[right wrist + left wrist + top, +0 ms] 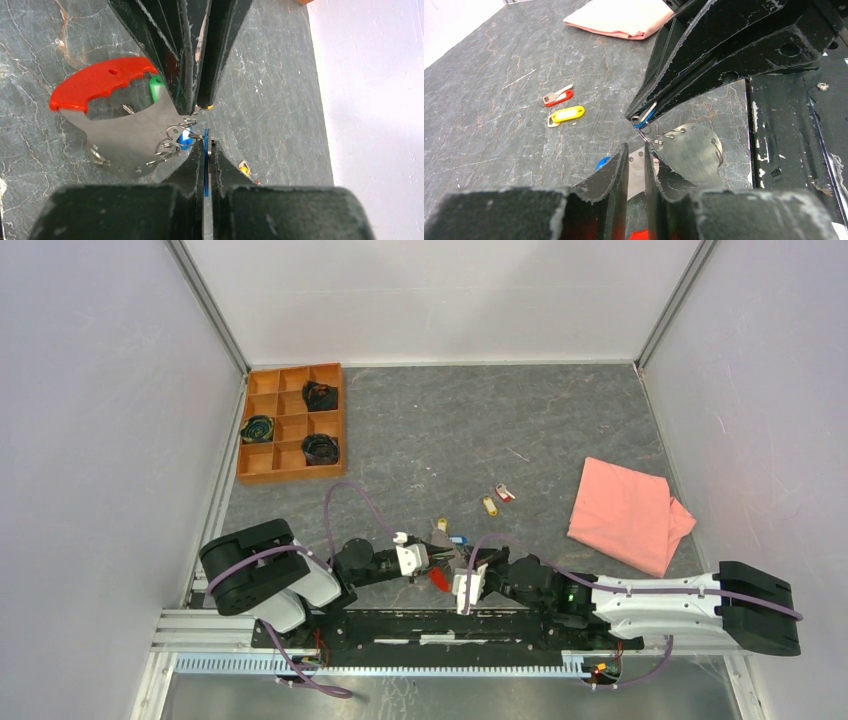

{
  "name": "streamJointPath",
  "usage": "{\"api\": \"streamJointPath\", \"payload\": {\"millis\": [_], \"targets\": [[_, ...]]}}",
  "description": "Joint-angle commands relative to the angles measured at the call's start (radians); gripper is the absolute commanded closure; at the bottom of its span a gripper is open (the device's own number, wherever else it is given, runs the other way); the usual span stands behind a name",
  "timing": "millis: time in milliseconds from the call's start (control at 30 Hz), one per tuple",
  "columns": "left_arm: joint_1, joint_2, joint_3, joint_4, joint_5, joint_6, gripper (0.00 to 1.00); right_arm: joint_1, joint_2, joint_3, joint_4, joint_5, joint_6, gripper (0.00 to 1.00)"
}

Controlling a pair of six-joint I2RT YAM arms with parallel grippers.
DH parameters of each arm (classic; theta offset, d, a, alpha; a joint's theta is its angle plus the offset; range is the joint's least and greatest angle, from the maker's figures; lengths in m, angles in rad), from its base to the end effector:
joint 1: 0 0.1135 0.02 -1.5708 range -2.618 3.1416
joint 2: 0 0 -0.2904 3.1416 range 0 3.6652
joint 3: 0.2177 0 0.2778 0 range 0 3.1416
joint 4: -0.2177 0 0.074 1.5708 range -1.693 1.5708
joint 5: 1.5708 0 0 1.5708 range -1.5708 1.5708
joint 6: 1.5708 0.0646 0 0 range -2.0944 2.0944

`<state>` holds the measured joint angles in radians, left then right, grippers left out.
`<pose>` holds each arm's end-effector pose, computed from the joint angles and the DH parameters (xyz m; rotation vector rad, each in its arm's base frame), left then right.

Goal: Remove the keys from the keyring
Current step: Remove the key from the keyring.

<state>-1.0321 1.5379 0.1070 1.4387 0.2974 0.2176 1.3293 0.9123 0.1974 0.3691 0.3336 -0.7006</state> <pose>0.1086 -0.2187 0.1446 1.1408 1.1655 -0.8656 0.0716 0.2023 0.1649 -1.4836 1.1841 0.1077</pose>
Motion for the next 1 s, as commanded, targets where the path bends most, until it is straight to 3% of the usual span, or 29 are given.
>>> {"api": "streamJointPath", "payload": {"millis": [0, 300, 967], "targets": [[-0.002, -0.015, 0.023, 0.020, 0.027, 0.026, 0.72, 0.010, 0.005, 0.056, 0.092, 0.001, -0.025, 1.00], [-0.001, -0.006, 0.047, -0.028, 0.034, 0.017, 0.65, 0.017, 0.015, 0.071, 0.085, 0.007, -0.025, 1.00], [-0.002, 0.046, 0.057, -0.012, -0.006, 0.000, 0.76, 0.030, 0.003, 0.067, 0.085, 0.016, -0.025, 1.00]]}}
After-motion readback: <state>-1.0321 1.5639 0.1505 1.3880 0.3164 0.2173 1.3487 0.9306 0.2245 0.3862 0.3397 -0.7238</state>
